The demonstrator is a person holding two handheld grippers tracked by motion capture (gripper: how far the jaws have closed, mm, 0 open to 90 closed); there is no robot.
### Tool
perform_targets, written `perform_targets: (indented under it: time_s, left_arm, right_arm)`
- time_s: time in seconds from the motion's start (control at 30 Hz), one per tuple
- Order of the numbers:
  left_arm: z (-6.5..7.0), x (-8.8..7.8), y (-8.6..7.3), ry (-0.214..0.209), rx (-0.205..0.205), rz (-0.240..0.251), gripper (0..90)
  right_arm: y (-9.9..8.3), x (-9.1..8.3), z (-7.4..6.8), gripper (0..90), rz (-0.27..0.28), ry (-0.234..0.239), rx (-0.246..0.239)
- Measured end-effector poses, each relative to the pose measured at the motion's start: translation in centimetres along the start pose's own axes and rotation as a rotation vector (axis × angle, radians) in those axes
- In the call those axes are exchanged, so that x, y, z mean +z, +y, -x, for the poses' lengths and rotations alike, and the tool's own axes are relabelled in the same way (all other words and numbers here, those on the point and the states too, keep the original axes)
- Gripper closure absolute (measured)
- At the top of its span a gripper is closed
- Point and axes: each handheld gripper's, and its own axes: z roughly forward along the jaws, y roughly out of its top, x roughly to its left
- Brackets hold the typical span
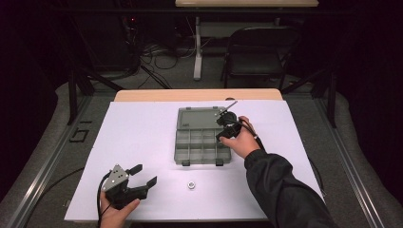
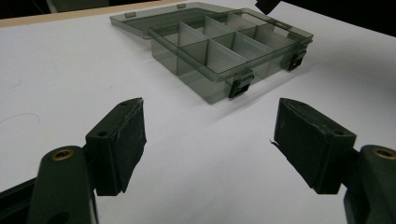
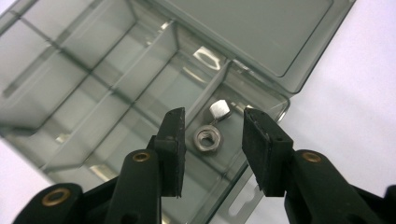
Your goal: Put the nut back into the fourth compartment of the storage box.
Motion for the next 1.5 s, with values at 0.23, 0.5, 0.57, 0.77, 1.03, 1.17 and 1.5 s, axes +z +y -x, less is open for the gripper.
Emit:
perform_targets:
  time_s: [0.23, 0.5, 0.57, 0.77, 1.03, 1.17, 1.5]
  left_arm:
    - [0.0, 0.0, 0.0, 0.002, -0.001, -0.001, 24.9]
    - [0.0, 0.0, 0.0, 0.000, 0.003, -0.003, 24.9]
    - [0.1, 0.1, 0.0, 0.000, 0.004, -0.004, 24.9]
    - [0.1, 0.1, 0.0, 0.000, 0.004, -0.004, 24.9]
    - [0.0, 0.0, 0.0, 0.004, 0.003, -0.003, 24.9]
    - [0.0, 0.0, 0.0, 0.003, 0.001, 0.001, 24.9]
    - [0.1, 0.0, 0.0, 0.003, 0.004, -0.003, 24.9]
  right_arm:
    - [-0.7, -2.6, -1.3, 59.3, -0.031, 0.032, -0.069]
    - [-2.4, -3.8, -3.3, 59.9, -0.009, 0.093, -0.114]
    - [-2.7, -4.1, -3.9, 60.2, -0.066, 0.105, -0.141]
    - [-3.6, -3.6, -5.9, 61.6, -0.044, 0.148, -0.182]
    - [-4.6, -2.1, -9.7, 62.0, -0.095, 0.194, -0.277]
    - [-5.1, -1.4, -11.0, 61.9, -0.087, 0.225, -0.282]
    - [-6.3, 0.2, -12.9, 61.6, -0.113, 0.269, -0.300]
